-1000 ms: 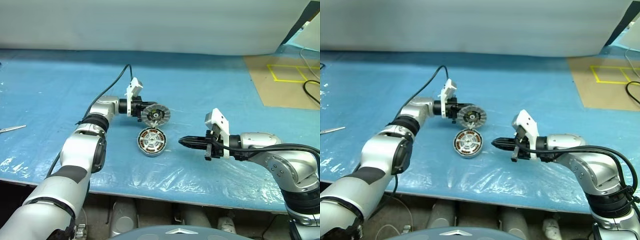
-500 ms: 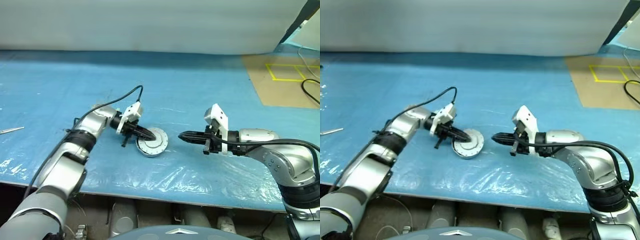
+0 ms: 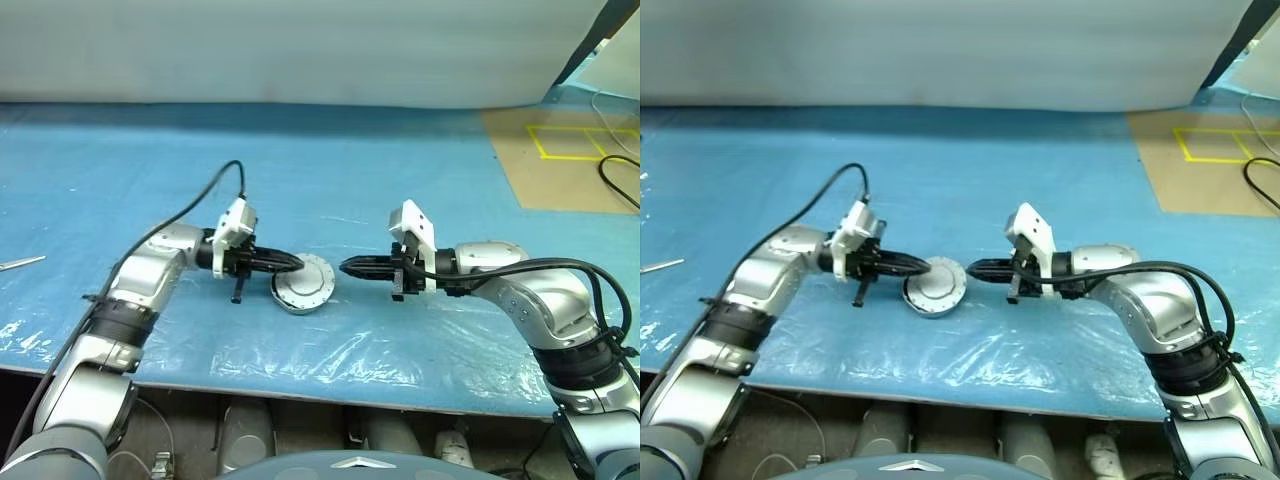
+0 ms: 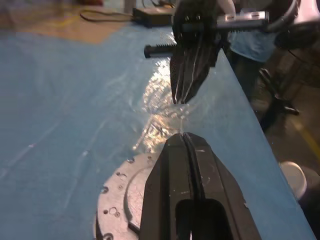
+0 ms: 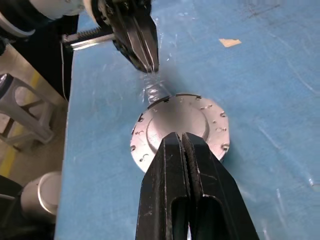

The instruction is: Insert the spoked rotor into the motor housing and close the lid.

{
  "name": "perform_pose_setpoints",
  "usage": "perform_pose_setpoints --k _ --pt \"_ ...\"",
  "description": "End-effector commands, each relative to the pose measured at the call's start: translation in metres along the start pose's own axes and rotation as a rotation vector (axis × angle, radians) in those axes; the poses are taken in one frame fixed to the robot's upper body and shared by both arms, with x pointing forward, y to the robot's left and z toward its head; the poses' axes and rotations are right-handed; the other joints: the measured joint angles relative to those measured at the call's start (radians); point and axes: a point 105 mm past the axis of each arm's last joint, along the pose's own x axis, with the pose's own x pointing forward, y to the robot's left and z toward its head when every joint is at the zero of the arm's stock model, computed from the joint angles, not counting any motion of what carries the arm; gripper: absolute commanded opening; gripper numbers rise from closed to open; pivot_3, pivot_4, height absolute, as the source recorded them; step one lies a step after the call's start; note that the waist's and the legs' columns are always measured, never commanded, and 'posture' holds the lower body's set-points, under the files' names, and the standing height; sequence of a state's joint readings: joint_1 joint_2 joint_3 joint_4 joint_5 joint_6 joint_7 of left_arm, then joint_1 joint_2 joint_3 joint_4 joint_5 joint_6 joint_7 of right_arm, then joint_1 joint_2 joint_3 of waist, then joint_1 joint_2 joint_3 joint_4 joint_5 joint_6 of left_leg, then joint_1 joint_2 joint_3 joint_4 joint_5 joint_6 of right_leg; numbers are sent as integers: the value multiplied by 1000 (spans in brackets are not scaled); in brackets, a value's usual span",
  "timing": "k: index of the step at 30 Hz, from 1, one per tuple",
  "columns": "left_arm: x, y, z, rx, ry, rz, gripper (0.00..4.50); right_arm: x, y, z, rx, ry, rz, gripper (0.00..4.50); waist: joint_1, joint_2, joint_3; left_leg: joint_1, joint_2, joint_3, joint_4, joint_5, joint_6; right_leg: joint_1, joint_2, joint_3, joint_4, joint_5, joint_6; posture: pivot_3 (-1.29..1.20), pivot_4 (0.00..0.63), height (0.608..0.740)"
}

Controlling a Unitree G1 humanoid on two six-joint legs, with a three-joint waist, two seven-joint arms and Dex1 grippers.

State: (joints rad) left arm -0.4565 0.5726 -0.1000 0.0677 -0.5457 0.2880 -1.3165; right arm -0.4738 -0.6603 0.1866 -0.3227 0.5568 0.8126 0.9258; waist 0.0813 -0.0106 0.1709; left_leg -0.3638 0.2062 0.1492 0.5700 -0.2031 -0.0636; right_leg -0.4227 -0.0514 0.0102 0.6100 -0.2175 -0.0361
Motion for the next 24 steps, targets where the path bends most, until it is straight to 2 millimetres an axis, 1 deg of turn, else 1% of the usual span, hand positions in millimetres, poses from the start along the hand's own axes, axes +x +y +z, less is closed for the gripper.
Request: perform_pose_setpoints --k 1,3,5,7,8,9,10,12,13,16,19,24 --pt "-12 -8 9 -28 -83 156 0 8 3 11 -73 -32 58 641 -7 0 0 0 0 0 0 0 0 0 0 0 0 0 0 0 150 740" --pt "-15 -7 8 -18 -116 261 0 13 5 12 -71 -36 93 1251 -10 0 0 -1 0 0 0 0 0 0 0 -1 -1 0 0 0 150 740" --pt "-19 -27 -2 -70 -85 249 0 17 9 11 -65 -42 140 1860 -11 0 0 -2 2 -1 1 0 1 0 0 -4 0 0 -1 0 150 740" --pt "-23 -38 -10 -84 -56 261 0 21 10 12 -68 -47 175 2565 -14 0 0 -2 2 0 1 0 1 0 0 -4 0 -1 -1 0 150 740" --pt "-25 -41 -12 -87 -46 274 0 23 10 12 -72 -47 185 2835 -13 0 0 -2 2 0 1 0 1 0 0 -5 0 -1 -1 0 150 740" --pt "-26 -43 -13 -83 -40 287 0 25 9 11 -79 -45 191 3237 -13 0 0 -2 2 0 2 0 2 0 0 -5 0 -1 -1 0 150 740" --pt "-29 -44 -15 -80 -32 302 0 29 7 9 -90 -34 194 3511 -13 0 0 -2 2 0 2 1 2 0 0 -5 0 -1 -1 0 150 740" --pt "-33 -44 -17 -79 -19 320 0 37 3 2 -111 -10 194 4223 -12 0 0 -2 3 0 2 2 4 0 0 -5 0 -1 -2 0 150 740" --pt "-35 -43 -19 -75 -13 334 0 41 0 0 -123 2 190 4468 -12 0 0 -2 3 0 2 2 4 1 0 -6 0 -1 -2 0 150 740" --pt "-42 -43 -23 -83 -3 375 0 52 -4 -3 -150 18 188 4468 -14 0 0 -1 3 0 5 2 4 1 -1 -5 2 -1 -2 0 150 740" --pt "-50 -43 -29 -91 14 411 0 62 -9 -13 -182 51 177 4468 -15 0 0 -2 3 0 5 2 4 1 -1 -5 2 -1 -2 0 150 740" --pt "-52 -47 -36 -106 34 407 0 71 -14 -18 -225 72 157 4468 -15 0 0 -2 3 0 5 2 4 1 -1 -6 2 -1 -2 0 150 740"
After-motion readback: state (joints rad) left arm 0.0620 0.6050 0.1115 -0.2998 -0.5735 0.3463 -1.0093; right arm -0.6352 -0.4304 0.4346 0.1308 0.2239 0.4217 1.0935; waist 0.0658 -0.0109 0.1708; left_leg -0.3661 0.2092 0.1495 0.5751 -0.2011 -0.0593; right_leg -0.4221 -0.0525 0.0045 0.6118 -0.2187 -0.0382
